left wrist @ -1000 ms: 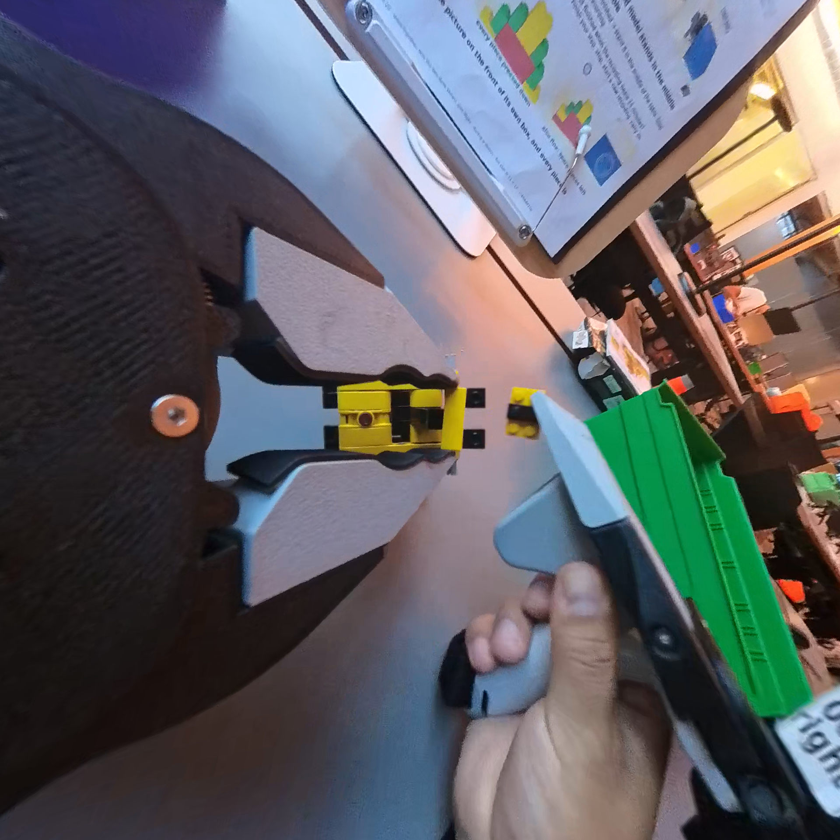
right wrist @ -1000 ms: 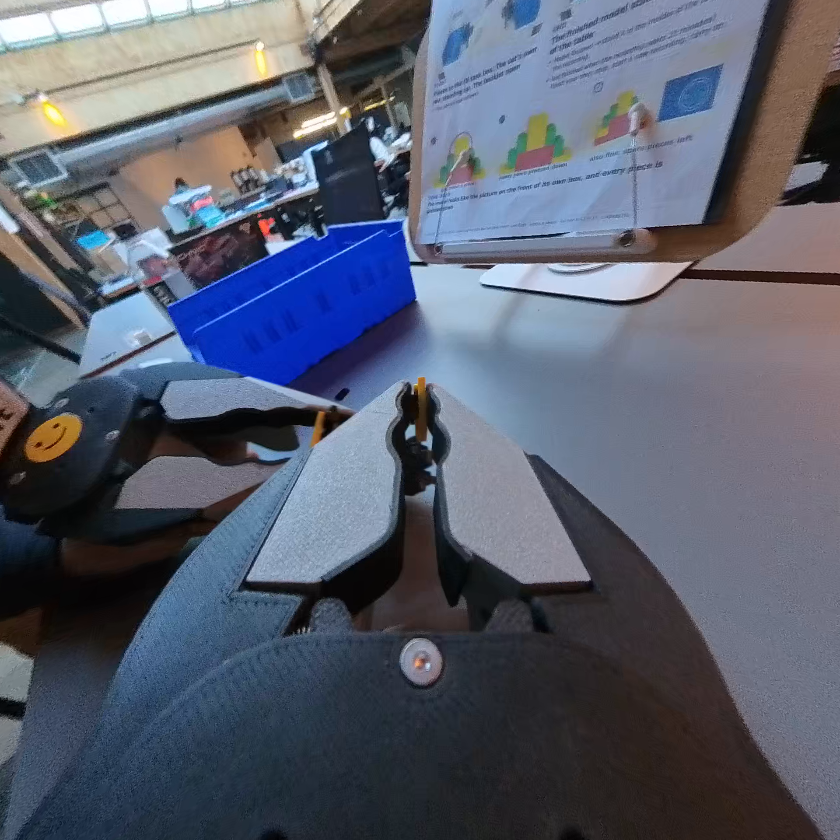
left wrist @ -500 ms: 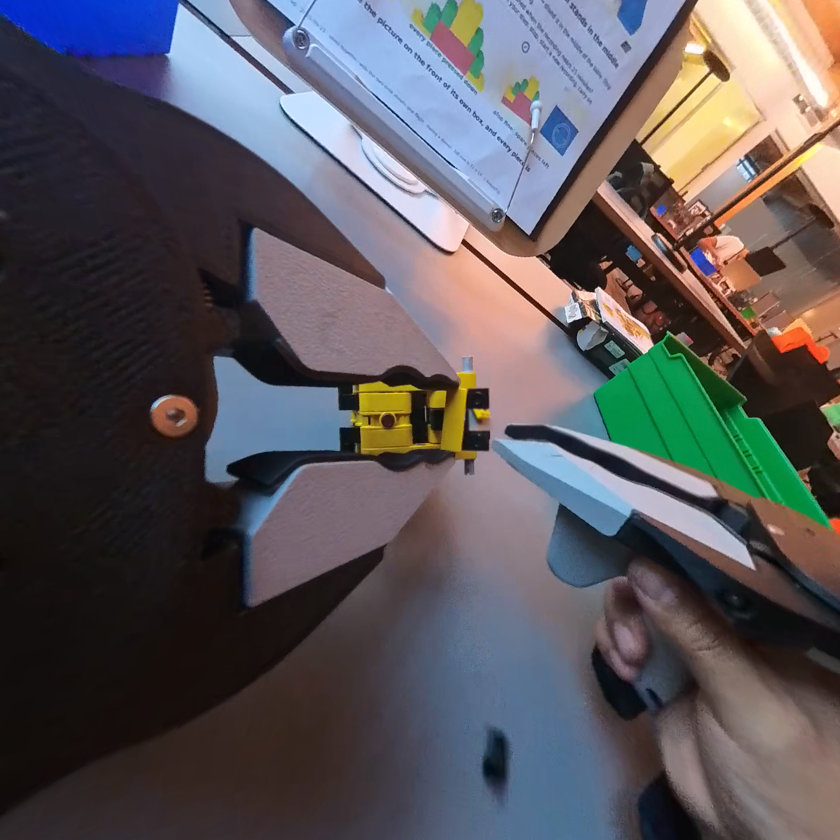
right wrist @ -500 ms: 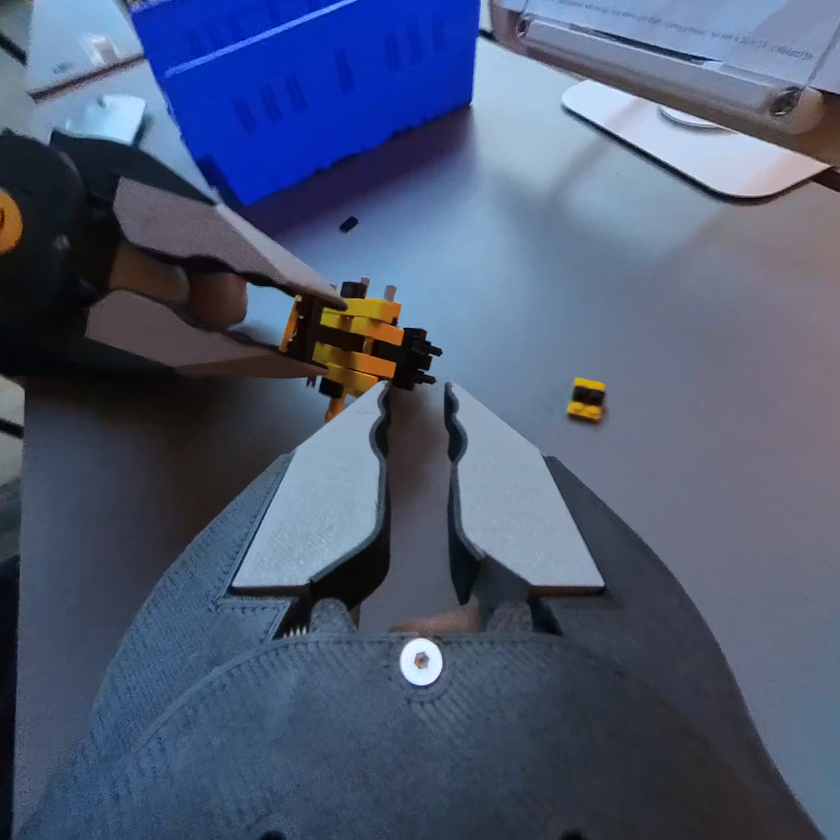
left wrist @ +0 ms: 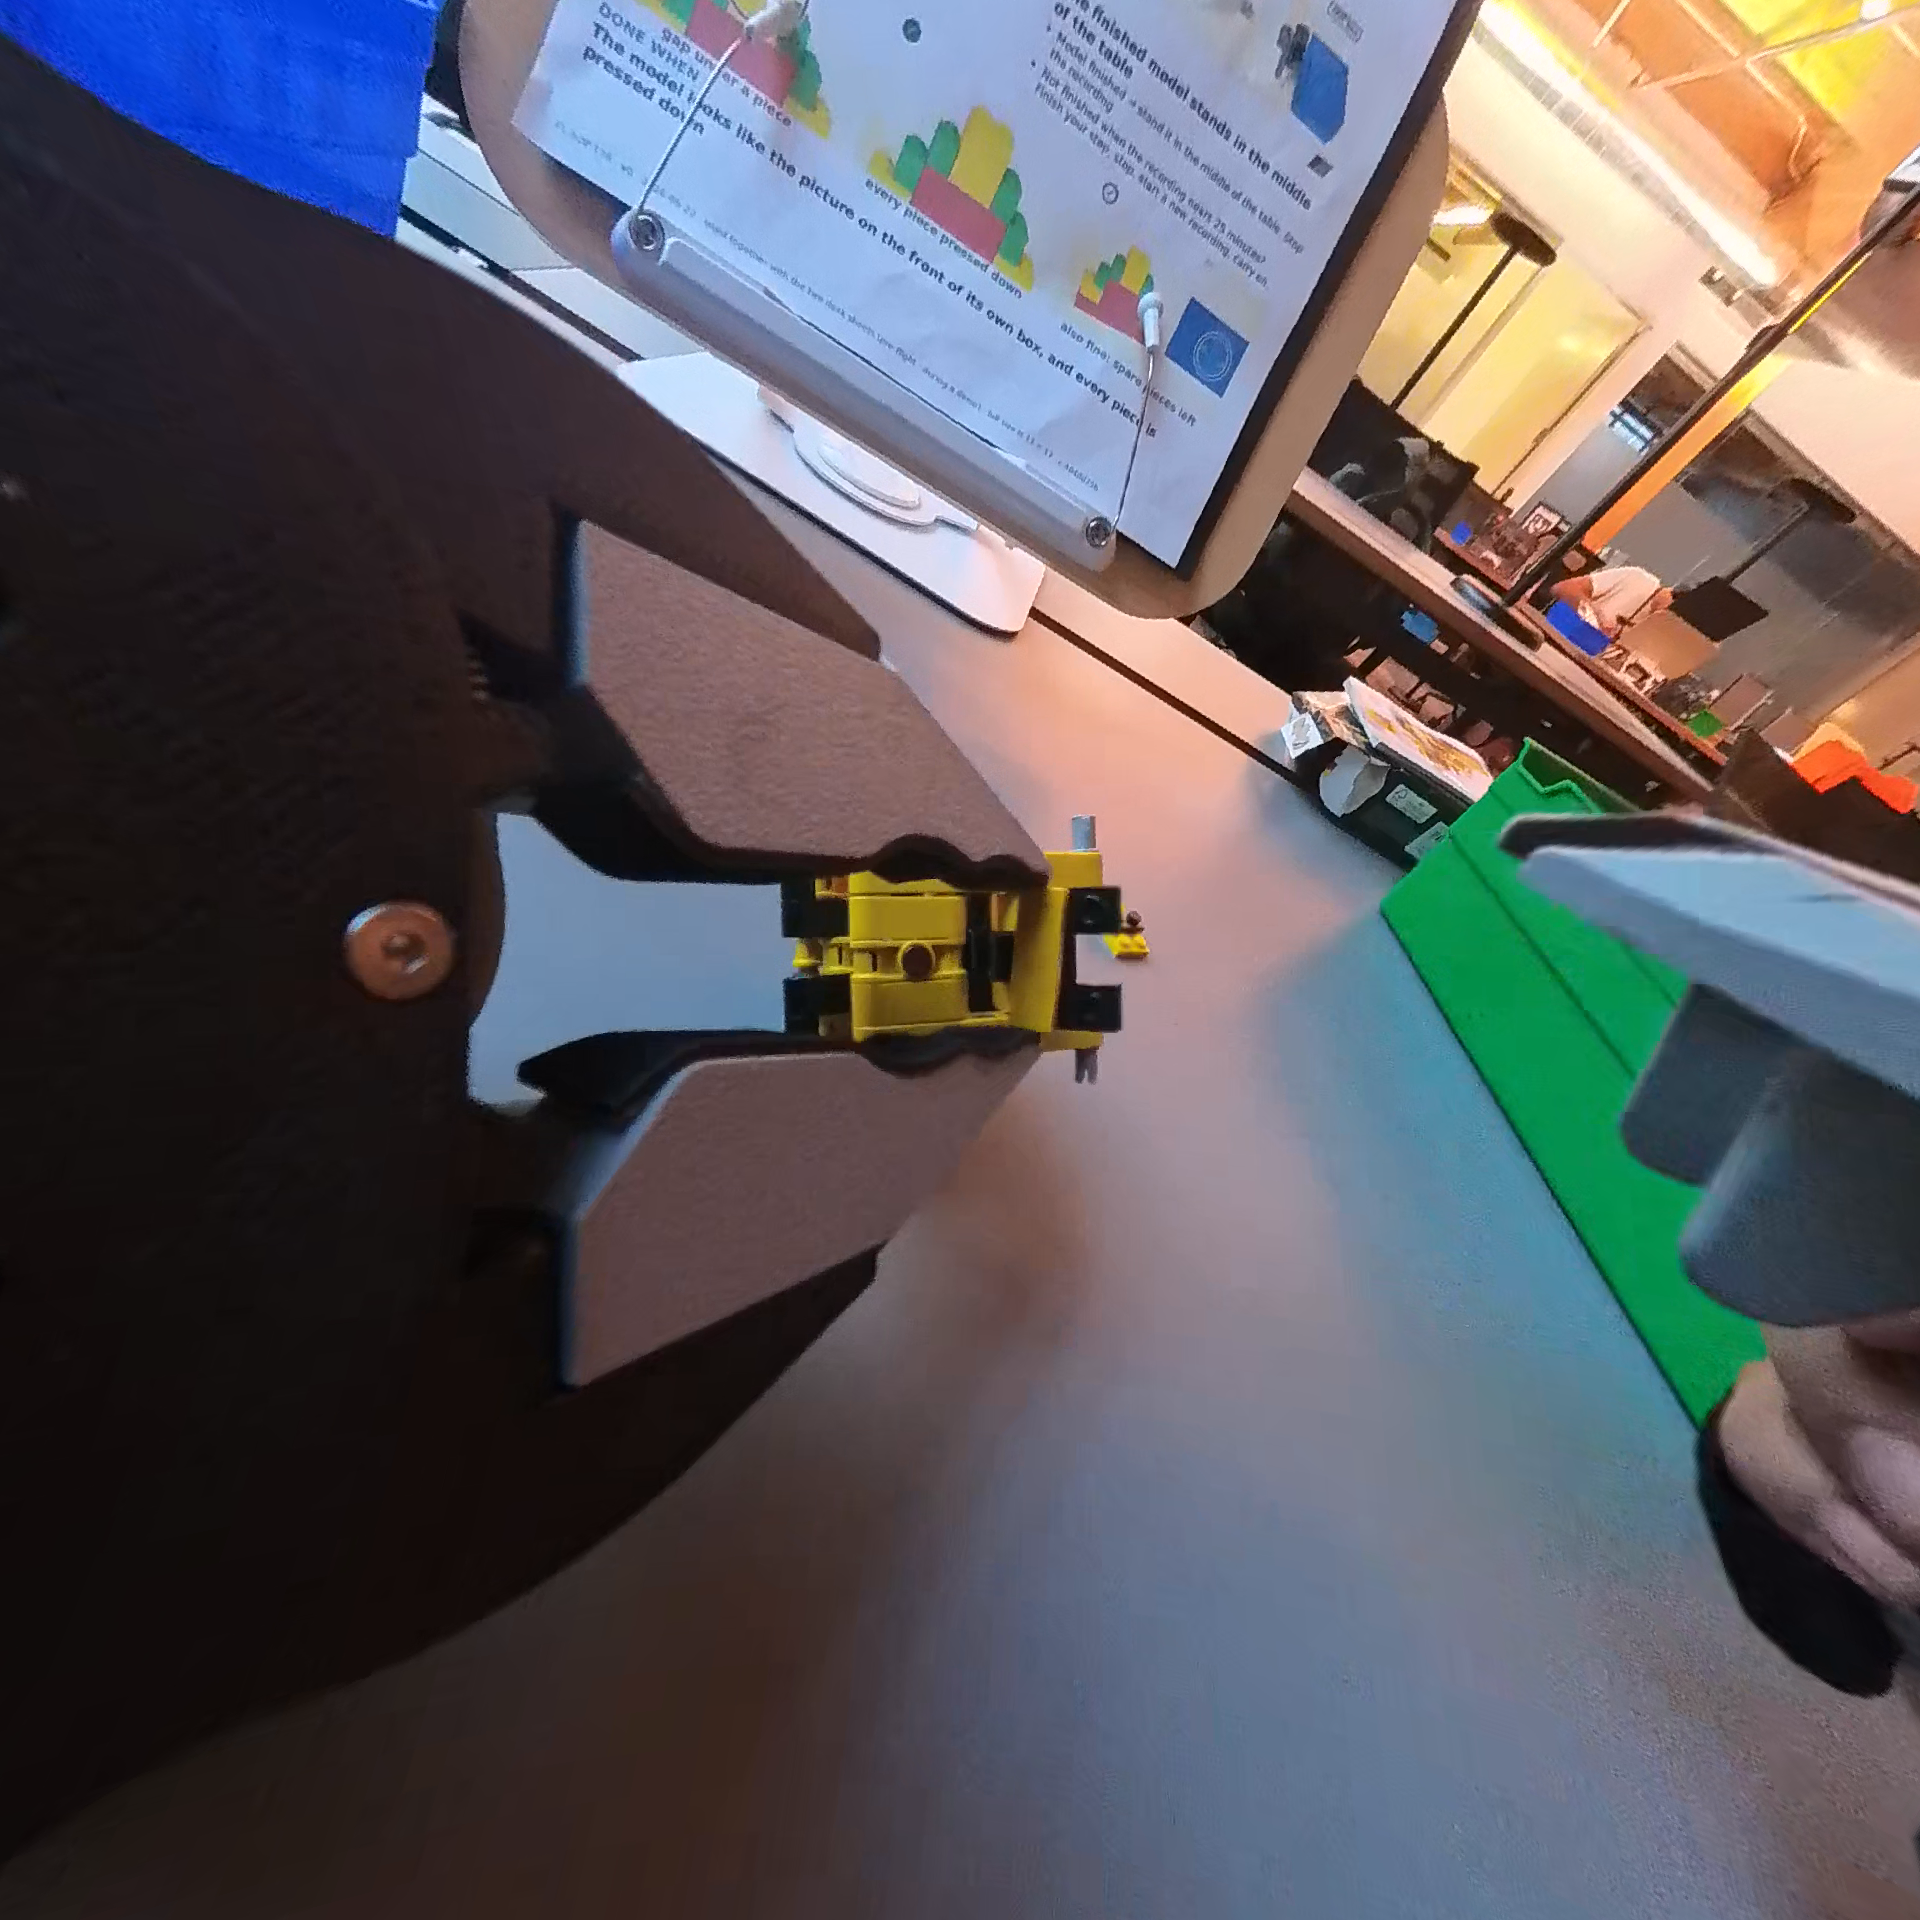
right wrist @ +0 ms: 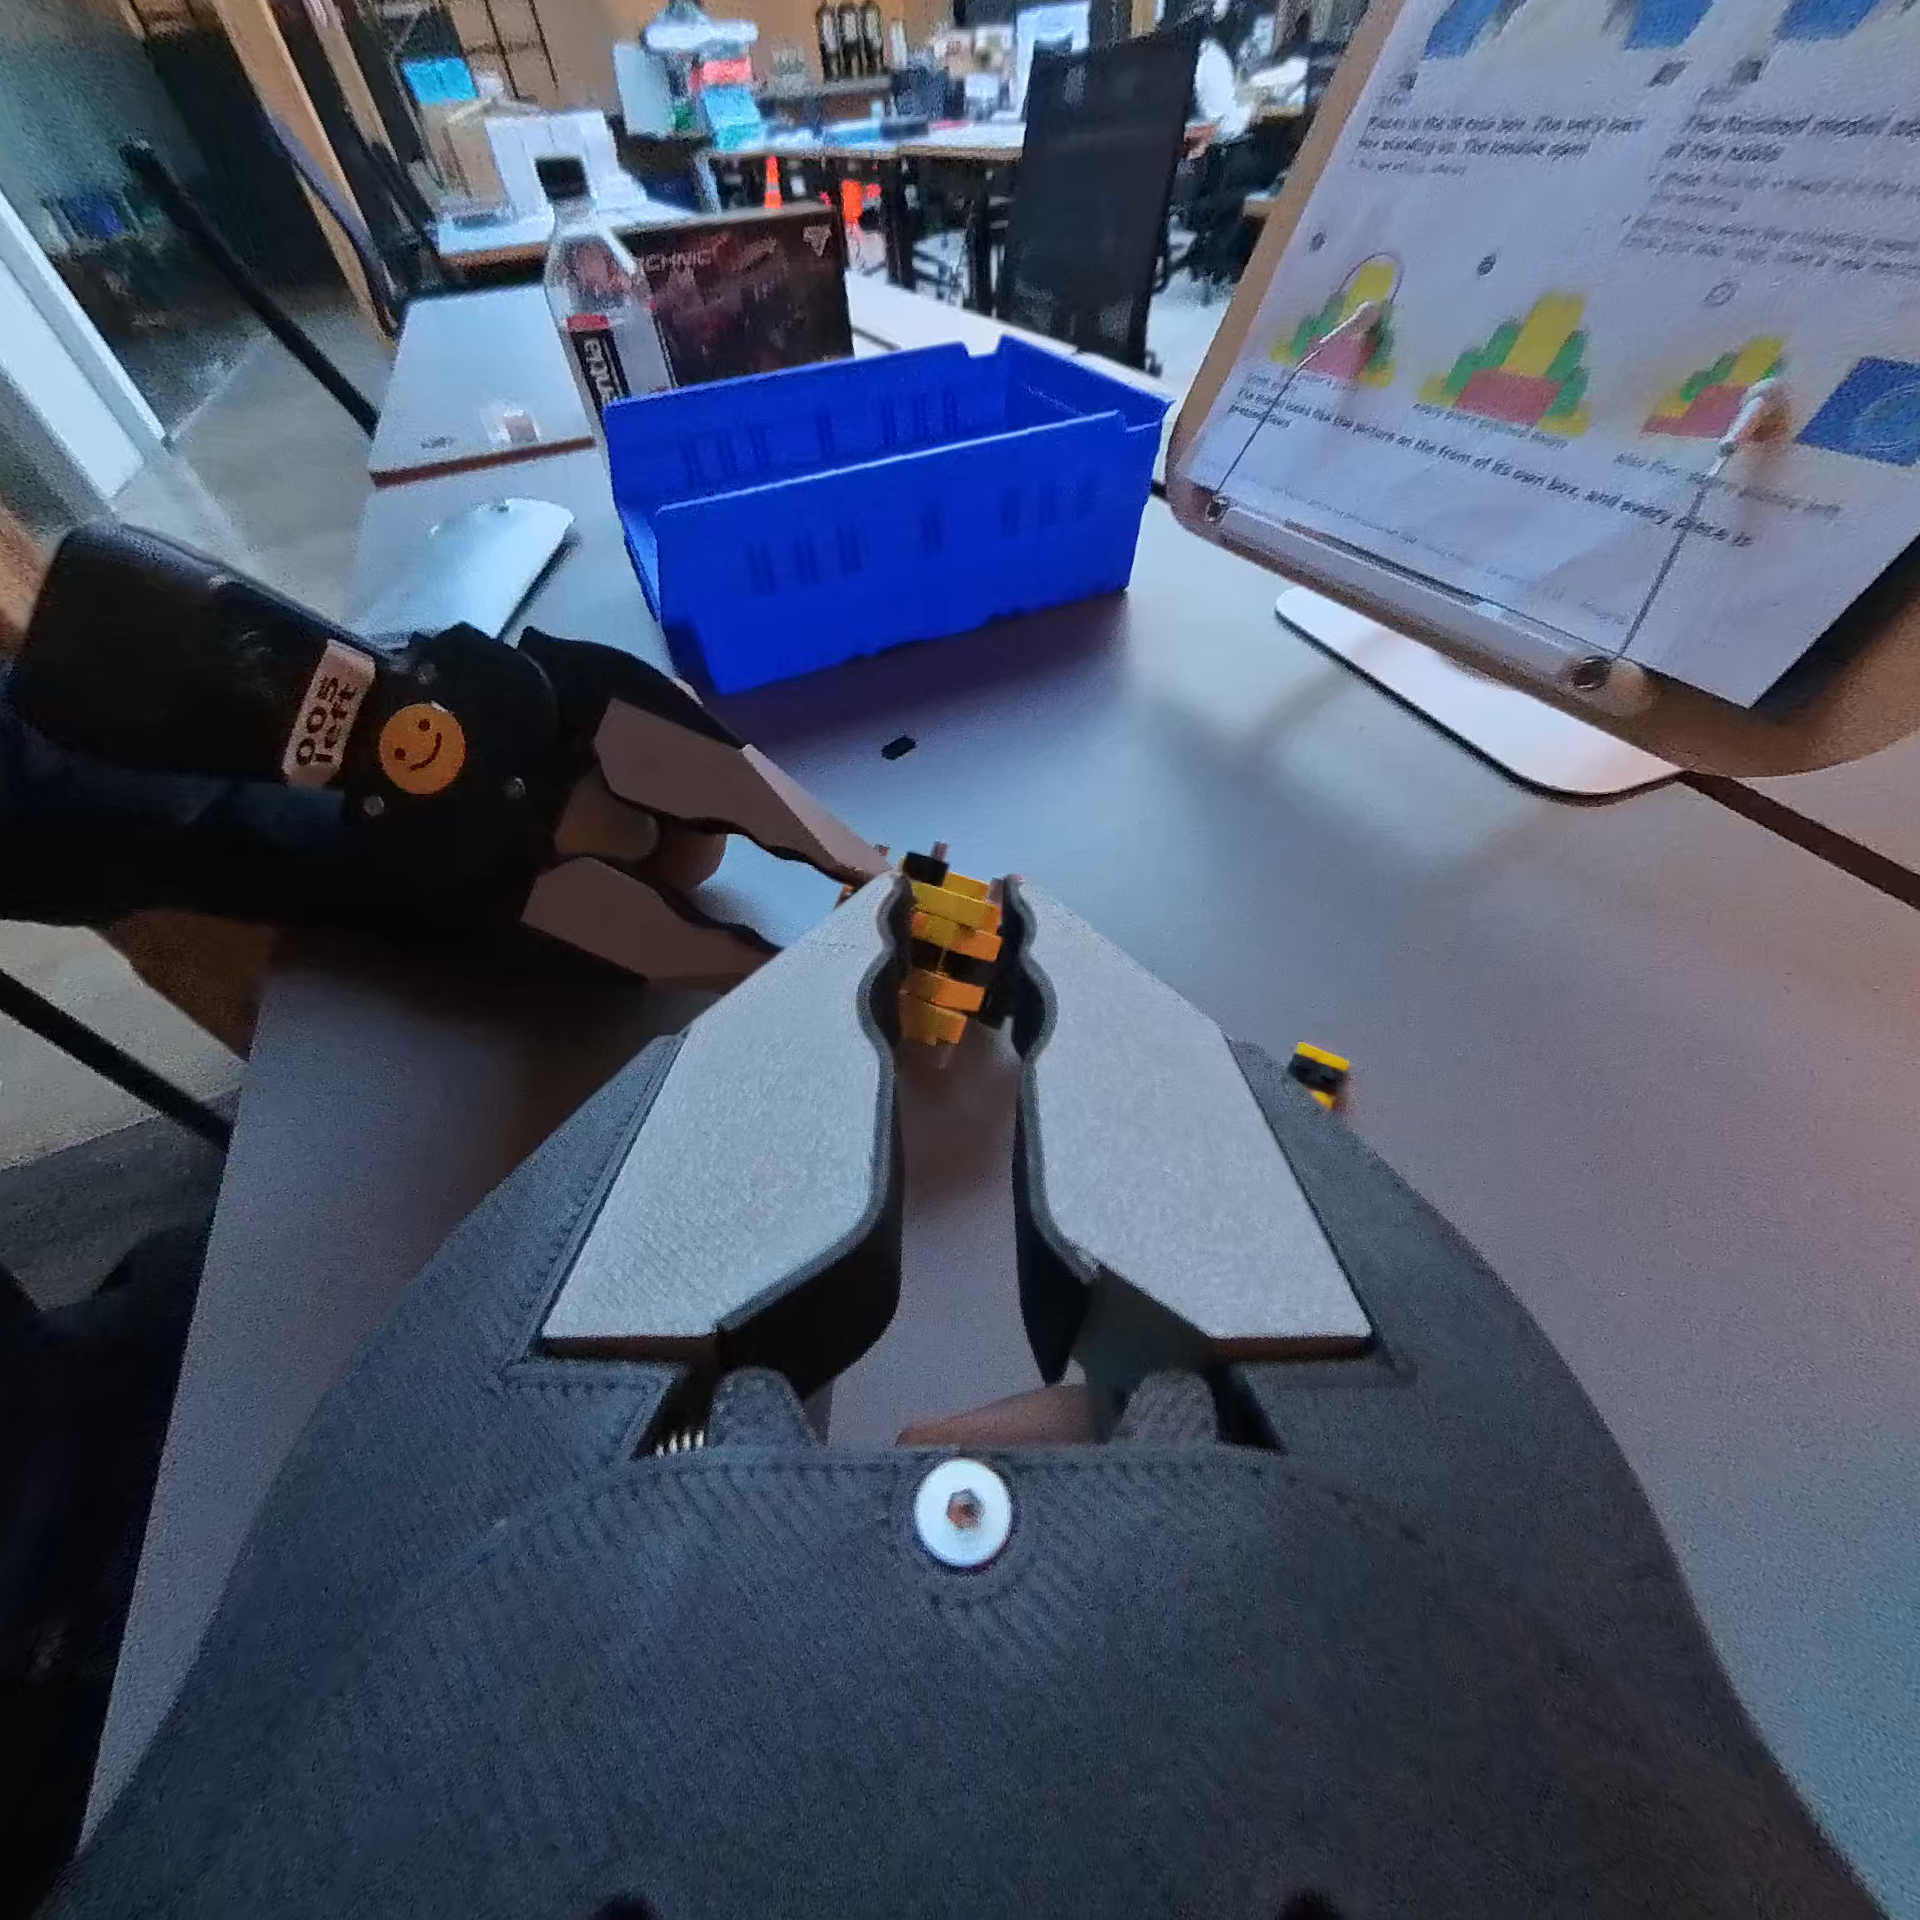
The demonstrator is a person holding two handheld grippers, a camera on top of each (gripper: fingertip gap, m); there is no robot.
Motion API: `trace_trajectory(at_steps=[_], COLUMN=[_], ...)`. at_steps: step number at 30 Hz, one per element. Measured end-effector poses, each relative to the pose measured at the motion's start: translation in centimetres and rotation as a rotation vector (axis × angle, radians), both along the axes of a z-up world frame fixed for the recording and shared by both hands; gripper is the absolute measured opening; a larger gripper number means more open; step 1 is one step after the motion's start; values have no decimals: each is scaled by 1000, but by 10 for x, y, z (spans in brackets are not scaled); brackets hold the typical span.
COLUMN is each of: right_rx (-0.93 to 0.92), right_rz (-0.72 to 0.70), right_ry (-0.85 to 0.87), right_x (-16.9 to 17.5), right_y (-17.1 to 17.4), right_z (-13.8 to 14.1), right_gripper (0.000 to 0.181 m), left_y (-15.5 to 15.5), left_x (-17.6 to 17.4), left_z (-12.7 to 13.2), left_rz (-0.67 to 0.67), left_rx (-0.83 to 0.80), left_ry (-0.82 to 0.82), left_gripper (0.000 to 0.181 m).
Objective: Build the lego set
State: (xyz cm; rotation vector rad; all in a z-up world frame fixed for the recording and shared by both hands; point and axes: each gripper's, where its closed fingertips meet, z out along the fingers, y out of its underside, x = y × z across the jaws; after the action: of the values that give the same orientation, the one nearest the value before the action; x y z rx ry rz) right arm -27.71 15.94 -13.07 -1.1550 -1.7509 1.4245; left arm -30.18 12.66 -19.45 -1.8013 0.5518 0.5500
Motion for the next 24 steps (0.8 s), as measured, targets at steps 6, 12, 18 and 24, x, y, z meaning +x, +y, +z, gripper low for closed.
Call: trace_trajectory(at_steps=[6,12,18,24], right_rx=[61,176,164,8], right_rz=[-25,-30,-42,79], right_ry=[34,77,21,-142], right_x=[-3,20,42,6], right_y=[3,-2,3,-39], right_z=[-4,-2,-27,-47], right_gripper=[17,23,29,29], left_y=[1,0,4,4], left_x=[-3,-6,4,10], left_z=[-8,-11,-15,-14], left_rz=[6,14,-29,-56], left_rx=[-27,-41,-46,-22], left_ry=[9,33,78,138], left_gripper=[23,23,23,23])
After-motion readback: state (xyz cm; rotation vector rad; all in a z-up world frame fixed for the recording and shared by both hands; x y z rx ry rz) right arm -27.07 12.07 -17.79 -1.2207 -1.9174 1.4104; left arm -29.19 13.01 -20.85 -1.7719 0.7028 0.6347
